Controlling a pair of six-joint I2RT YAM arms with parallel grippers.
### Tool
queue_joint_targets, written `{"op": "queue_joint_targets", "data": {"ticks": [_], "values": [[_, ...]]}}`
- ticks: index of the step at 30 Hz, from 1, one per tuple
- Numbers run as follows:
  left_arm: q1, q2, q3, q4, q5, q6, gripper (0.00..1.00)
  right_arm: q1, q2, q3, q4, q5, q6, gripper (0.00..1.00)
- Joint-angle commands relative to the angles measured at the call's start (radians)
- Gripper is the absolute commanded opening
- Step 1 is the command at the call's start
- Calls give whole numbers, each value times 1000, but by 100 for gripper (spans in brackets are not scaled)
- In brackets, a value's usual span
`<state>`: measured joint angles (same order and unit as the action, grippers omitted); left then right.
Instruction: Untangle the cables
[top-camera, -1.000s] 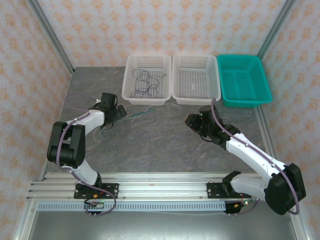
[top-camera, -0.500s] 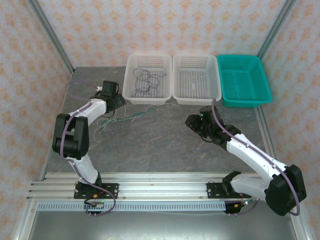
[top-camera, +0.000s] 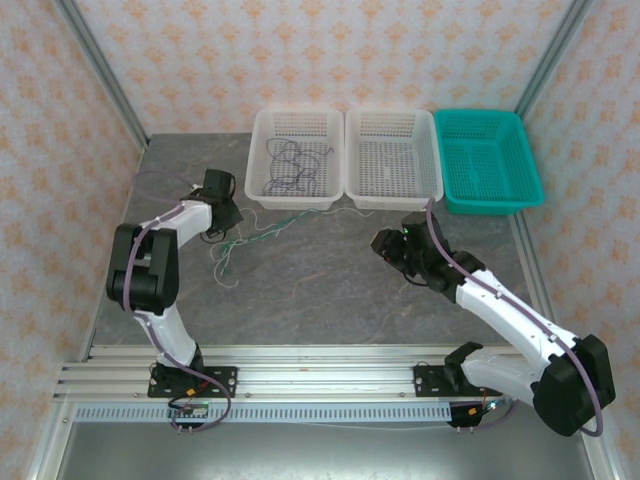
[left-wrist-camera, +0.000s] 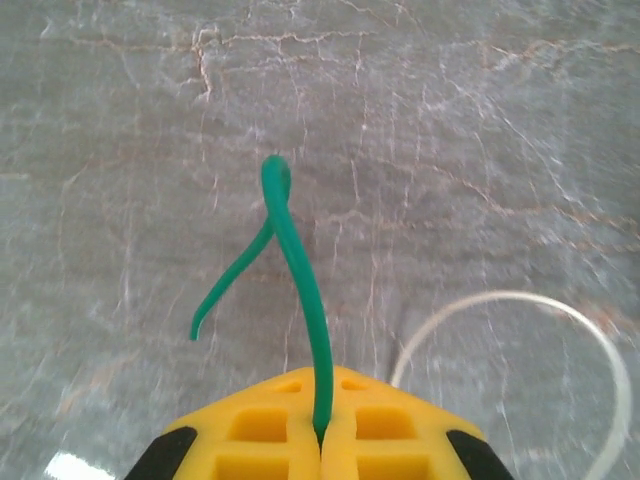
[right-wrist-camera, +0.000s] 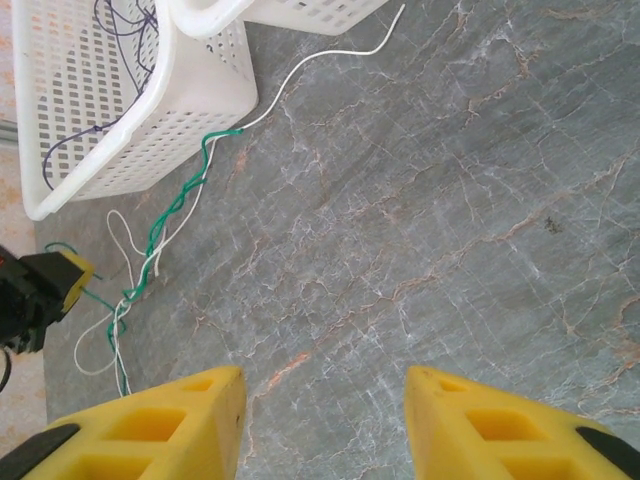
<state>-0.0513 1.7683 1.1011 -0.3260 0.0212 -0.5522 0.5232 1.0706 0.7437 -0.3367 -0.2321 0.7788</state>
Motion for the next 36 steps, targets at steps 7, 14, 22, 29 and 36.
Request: {"op": "queue_joint_targets", "data": {"ticks": [7,14,22,29,36], "values": [[3,-460,-217,-89,174,-123,0,33,13,-20,197,-14,172,55],[-41,-724,-444,-59,223,-310,0,193,146,-127,619,-18,414,75],[-280,-821,-599,-27,60,-551,0,364,517,-2,828,-14,629,78],[-406,-893,-682,-12,-53,-714,0,389,653,41,808,72,664,63],[-495,-878,-679,4,-80,-766,0,389,659,92,631,86,597,56]]}}
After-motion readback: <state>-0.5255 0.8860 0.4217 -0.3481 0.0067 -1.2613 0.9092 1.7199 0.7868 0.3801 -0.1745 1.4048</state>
